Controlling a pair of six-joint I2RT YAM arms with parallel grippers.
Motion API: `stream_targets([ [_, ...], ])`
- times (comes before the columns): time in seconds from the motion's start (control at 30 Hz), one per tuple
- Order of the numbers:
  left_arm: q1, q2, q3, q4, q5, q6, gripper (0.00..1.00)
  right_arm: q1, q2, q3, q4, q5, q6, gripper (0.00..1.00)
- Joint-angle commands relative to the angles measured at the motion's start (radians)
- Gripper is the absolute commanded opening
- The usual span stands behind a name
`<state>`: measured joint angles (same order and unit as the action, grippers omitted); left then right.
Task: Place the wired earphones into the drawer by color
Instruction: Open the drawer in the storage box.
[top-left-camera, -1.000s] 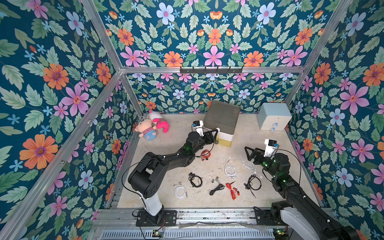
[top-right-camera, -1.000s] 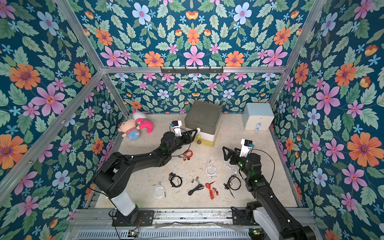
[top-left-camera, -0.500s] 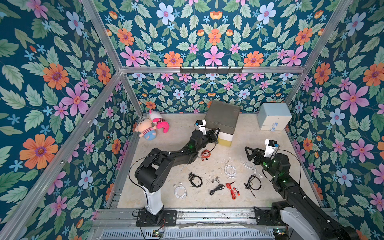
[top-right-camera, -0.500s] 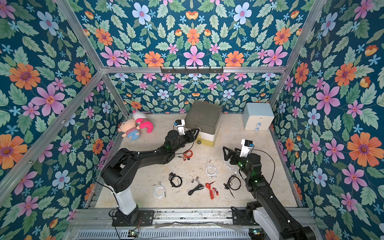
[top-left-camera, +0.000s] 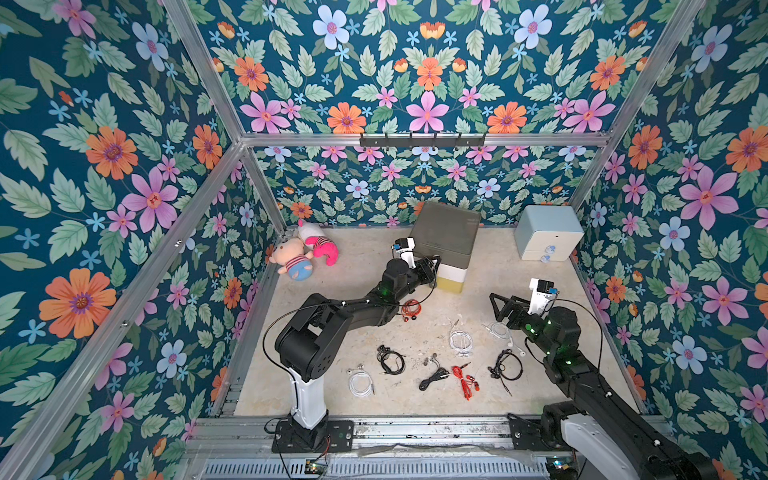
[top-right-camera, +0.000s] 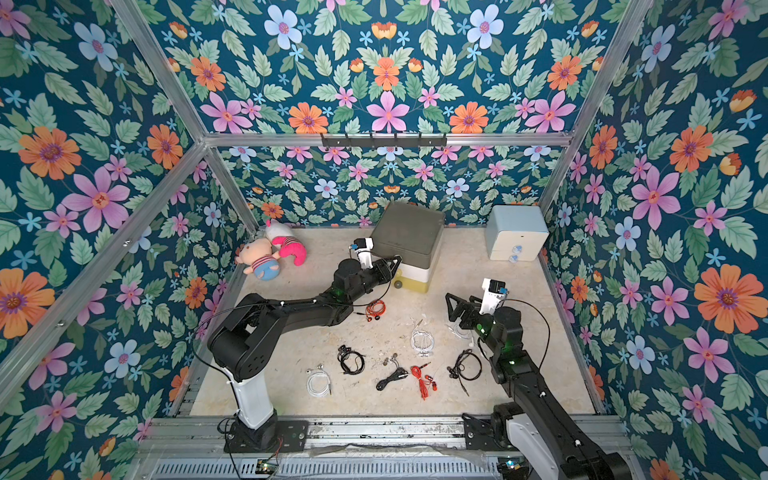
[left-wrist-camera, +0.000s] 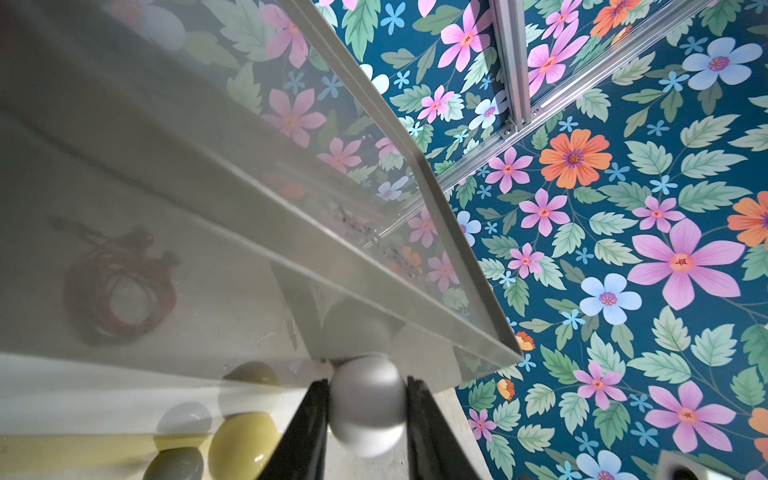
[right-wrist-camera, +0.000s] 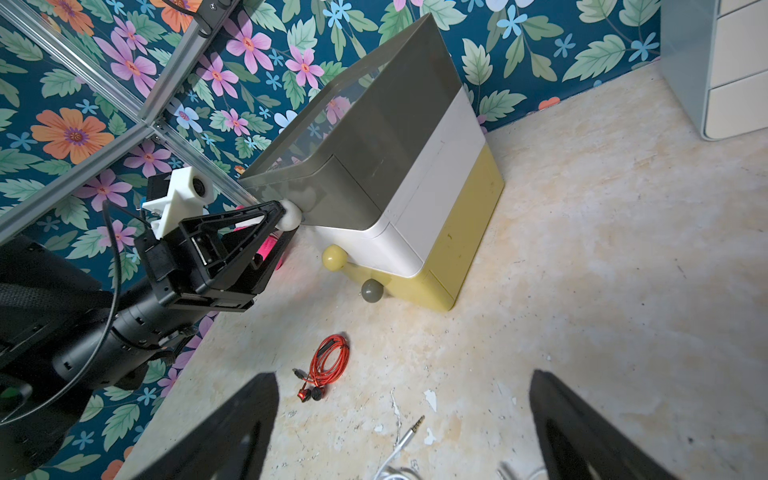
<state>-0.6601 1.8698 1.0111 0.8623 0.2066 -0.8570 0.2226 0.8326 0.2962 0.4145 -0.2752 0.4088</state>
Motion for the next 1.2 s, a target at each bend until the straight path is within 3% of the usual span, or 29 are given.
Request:
stream_targets([
  [0.0, -0.001, 0.002, 0.008, 0.041, 0.013, 0.004, 0.29, 0.001, -0.002, -0.001, 0.023, 0.008, 0.001, 0.99],
  [0.43, -0.003, -0.044, -0.043, 0.064, 0.01, -0.003, 0.21, 0.001, -0.007, -0.002, 0.019, 0.014, -0.001, 0.99],
  [1.17, -0.038, -0.244, -0.282, 0.11, -0.04, -0.012, 0.17, 0.001, -0.01, -0.003, 0.003, 0.047, -0.009, 0.99],
])
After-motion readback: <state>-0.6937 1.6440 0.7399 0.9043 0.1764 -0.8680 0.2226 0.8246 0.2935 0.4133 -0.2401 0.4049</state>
